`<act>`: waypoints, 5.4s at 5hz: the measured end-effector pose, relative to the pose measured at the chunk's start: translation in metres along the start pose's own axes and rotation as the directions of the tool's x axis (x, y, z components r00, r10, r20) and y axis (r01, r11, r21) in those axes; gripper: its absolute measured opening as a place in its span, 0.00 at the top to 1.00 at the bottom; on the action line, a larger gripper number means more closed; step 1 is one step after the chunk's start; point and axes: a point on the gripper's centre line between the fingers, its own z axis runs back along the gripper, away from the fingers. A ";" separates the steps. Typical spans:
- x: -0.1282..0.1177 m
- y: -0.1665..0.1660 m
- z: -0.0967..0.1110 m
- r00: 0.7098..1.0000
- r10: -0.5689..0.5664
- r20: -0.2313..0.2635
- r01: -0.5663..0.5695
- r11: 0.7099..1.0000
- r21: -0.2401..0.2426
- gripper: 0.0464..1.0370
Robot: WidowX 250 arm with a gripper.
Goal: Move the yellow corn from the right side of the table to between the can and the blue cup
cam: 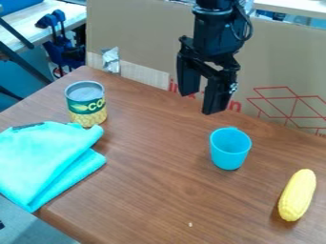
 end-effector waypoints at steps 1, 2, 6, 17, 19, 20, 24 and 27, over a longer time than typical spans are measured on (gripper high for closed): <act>-0.001 -0.002 -0.011 0.999 -0.003 -0.032 0.002 1.000 -0.011 0.04; 0.022 -0.030 -0.034 0.999 -0.051 -0.010 0.050 0.998 -0.034 0.04; 0.042 -0.095 -0.083 0.999 0.040 -0.033 -0.041 0.999 -0.026 0.04; 0.067 -0.091 -0.059 0.980 0.072 0.188 -0.075 0.997 0.008 0.36; 0.046 -0.022 -0.048 0.960 0.235 0.149 -0.241 0.970 0.019 0.36; 0.022 0.019 -0.042 0.939 0.326 0.109 -0.328 0.945 0.001 0.36; -0.004 0.083 -0.065 0.912 0.389 0.127 -0.385 0.921 -0.053 0.36; 0.005 0.106 -0.107 0.899 0.420 0.120 -0.405 0.904 -0.136 0.36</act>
